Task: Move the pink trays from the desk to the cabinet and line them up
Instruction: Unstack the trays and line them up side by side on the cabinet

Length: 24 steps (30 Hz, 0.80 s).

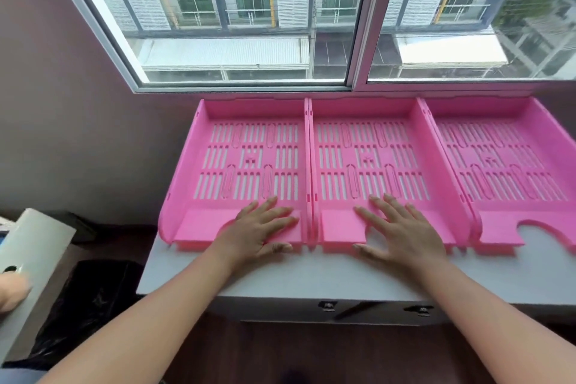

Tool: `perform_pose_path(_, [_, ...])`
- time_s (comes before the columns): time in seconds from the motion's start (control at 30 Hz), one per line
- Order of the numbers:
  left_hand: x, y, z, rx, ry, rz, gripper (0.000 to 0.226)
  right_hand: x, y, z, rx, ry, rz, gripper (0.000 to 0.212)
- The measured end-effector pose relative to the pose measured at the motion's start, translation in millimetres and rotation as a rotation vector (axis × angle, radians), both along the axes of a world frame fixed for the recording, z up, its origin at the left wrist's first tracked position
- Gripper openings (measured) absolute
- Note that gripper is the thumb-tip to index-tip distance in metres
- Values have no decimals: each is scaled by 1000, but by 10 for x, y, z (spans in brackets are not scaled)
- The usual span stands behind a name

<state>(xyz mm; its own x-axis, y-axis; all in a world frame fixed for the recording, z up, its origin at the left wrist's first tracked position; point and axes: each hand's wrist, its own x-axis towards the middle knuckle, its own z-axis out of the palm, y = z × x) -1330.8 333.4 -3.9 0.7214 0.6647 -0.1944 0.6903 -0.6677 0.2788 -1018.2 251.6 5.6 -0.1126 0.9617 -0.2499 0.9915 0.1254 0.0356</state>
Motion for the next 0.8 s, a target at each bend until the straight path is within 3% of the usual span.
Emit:
perform_pose_path(0.27, [60, -193, 109, 73, 101, 88, 66, -59, -8, 55, -54, -16, -6, 108])
perform_pose_path(0.43, [520, -599, 337, -25, -107, 341, 84, -201, -121, 114, -45, 47, 23, 64])
perform_pose_path(0.53, [873, -728, 459, -132, -158, 553, 71, -309, -148, 168, -14, 91, 54, 60])
perform_pose_path(0.63, [958, -763, 427, -125, -205, 633, 65, -237, -212, 203, 69, 72, 47, 67])
perform_pose_path(0.7, [910, -762, 326, -53, -188, 629, 68, -53, -292, 238, 246, 100, -64, 74])
perform_pose_path(0.8, [879, -777, 227, 13, -127, 640, 71, 372, -397, 261, 484, 248, -520, 82])
